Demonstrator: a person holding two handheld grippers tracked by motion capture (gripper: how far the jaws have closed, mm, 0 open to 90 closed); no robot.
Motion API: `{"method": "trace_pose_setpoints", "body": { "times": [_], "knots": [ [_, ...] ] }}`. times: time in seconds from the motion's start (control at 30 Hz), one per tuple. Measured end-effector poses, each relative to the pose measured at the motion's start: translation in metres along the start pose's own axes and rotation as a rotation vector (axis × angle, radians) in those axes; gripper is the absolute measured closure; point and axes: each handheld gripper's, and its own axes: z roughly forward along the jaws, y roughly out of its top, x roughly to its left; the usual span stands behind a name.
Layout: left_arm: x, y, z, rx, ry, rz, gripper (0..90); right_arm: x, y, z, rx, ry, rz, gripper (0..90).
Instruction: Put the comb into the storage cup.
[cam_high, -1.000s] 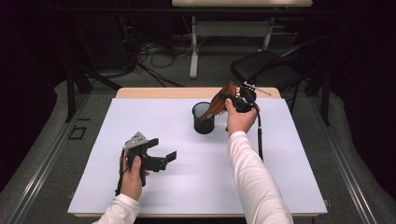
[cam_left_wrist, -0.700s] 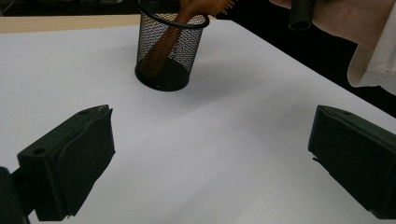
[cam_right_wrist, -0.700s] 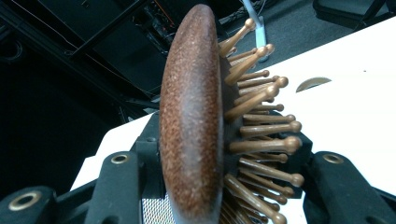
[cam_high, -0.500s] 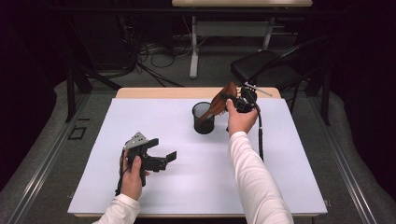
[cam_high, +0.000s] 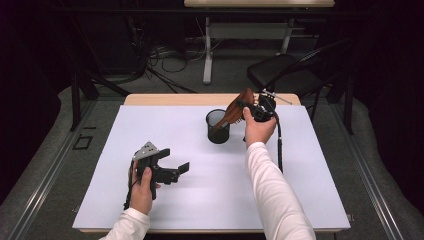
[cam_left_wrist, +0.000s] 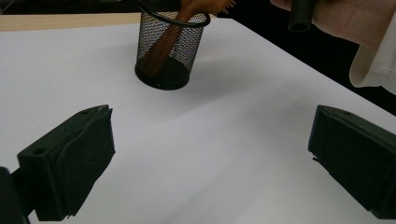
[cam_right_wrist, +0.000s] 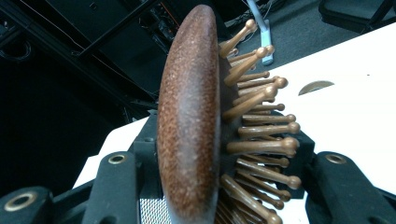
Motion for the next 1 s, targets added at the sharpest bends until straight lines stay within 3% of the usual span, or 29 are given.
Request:
{"method": "trace_pose_setpoints", "body": {
  "times": [0.67,1.0],
  "knots": [
    [0.0006,-0.0005,0.0007,0.005,-0.001,-0.001,0.3,-0.0021,-0.0007,-0.0006,0.002,0.006,-0.005,44.2],
    [0.0007,-0.0007,0.0008,0.005,0.001,-0.001,0.3,-0.0009,-0.0017,0.0009,-0.005,0.000,-0.013,37.7]
  ]
}}
